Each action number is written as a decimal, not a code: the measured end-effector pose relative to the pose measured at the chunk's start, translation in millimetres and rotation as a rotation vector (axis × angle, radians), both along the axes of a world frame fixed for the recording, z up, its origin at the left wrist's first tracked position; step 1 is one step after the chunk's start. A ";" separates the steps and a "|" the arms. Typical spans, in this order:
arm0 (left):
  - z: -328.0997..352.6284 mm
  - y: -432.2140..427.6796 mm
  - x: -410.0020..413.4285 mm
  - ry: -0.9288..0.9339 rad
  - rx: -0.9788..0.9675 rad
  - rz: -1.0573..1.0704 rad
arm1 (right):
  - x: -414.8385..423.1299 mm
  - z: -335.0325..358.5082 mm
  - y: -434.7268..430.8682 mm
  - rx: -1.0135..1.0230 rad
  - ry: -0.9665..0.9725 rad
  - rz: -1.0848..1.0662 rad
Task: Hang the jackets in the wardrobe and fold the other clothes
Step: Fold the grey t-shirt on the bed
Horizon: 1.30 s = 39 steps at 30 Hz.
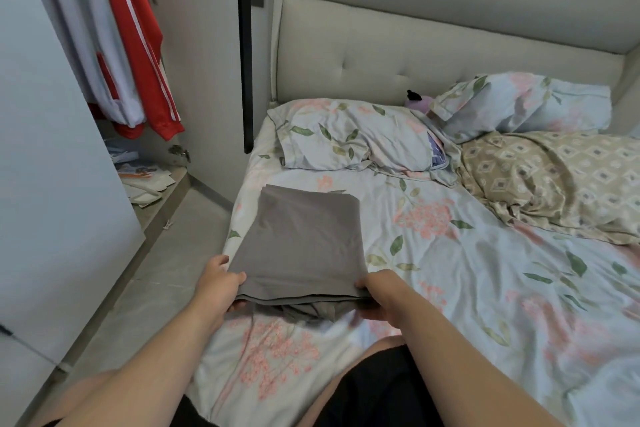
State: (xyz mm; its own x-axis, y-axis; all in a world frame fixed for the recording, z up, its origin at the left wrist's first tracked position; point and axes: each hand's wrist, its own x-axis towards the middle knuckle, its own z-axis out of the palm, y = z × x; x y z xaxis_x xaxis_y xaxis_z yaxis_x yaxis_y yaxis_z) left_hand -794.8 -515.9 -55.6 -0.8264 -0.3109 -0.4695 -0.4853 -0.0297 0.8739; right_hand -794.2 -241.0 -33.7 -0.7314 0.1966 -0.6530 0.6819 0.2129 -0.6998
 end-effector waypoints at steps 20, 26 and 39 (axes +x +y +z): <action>37.0 -49.3 60.5 0.076 0.179 -0.234 | 28.4 25.4 18.0 -0.175 0.321 0.323; 17.4 -40.8 26.6 0.232 -0.181 -0.129 | 0.1 6.8 12.8 -0.052 0.338 0.217; -22.7 -20.6 -39.8 0.058 0.123 -0.134 | -69.3 -49.3 -22.5 0.078 0.288 -0.066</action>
